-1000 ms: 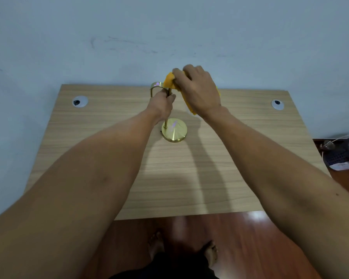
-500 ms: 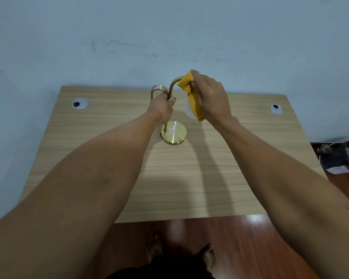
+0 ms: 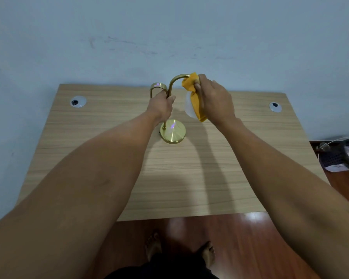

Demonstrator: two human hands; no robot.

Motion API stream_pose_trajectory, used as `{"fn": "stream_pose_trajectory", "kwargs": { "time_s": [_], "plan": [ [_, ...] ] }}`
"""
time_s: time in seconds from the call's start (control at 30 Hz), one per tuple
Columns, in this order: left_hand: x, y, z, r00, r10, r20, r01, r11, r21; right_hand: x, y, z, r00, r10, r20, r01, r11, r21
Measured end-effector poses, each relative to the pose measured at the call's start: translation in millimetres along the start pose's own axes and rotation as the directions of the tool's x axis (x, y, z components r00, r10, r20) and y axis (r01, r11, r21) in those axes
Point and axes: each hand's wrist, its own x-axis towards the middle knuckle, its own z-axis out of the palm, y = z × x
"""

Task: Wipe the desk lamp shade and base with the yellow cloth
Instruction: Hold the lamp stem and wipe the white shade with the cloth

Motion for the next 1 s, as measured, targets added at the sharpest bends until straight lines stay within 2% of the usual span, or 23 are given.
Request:
{"fn": "stream_pose_trajectory", "kwargs": {
  "time_s": [0.13, 0.23, 0.33, 0.47, 0.53, 0.63, 0.7, 0.8, 0.9, 0.97, 1.0],
  "plan": [
    [0, -1, 1, 1.000, -0.002, -0.003, 0.002, 1.000, 0.022, 12, -11, 3, 0.999, 0.013, -0.029, -0.014, 0.999, -0.034],
    [-1, 1, 3, 1.000, 0.006, -0.015, -0.005, 0.999, 0.036, 26, -16, 2, 0.997, -0.078, -0.017, 0.077, 0.994, -0.081],
    [0, 1, 4, 1.000, 0.004, -0.028, -0.003, 1.000, 0.011, 41, -22, 2, 0.965, -0.247, 0.091, 0.257, 0.959, -0.117],
    [-1, 0, 2, 1.000, 0.011, -0.018, -0.011, 0.999, 0.039, 49, -11, -7, 0.912, -0.344, 0.222, 0.361, 0.932, -0.040],
    [-1, 0, 2, 1.000, 0.013, -0.018, -0.012, 0.999, 0.033, 41, 1, -13, 0.936, -0.295, 0.194, 0.297, 0.955, 0.021],
    [-2, 1, 2, 1.000, 0.012, -0.019, -0.011, 0.999, 0.050, 29, 7, -15, 0.989, -0.125, 0.080, 0.113, 0.983, 0.143],
    [-2, 1, 2, 1.000, 0.012, -0.019, -0.011, 0.999, 0.053, 23, 7, -14, 0.995, -0.097, 0.036, 0.084, 0.960, 0.267],
    [-3, 2, 3, 1.000, 0.005, -0.014, -0.004, 0.999, 0.045, 17, 9, -19, 0.997, -0.039, 0.073, 0.007, 0.918, 0.397],
    [-5, 2, 2, 1.000, 0.000, -0.012, 0.000, 0.999, 0.034, 8, 10, -25, 0.990, 0.013, 0.143, -0.067, 0.923, 0.378],
    [-4, 1, 1, 1.000, 0.001, -0.011, -0.001, 1.000, 0.029, 4, 12, -26, 0.984, 0.158, 0.082, -0.178, 0.877, 0.446],
    [-4, 1, 1, 1.000, 0.002, -0.008, -0.002, 1.000, 0.024, 5, 14, -27, 0.949, 0.314, 0.026, -0.283, 0.812, 0.510]
  ]
}}
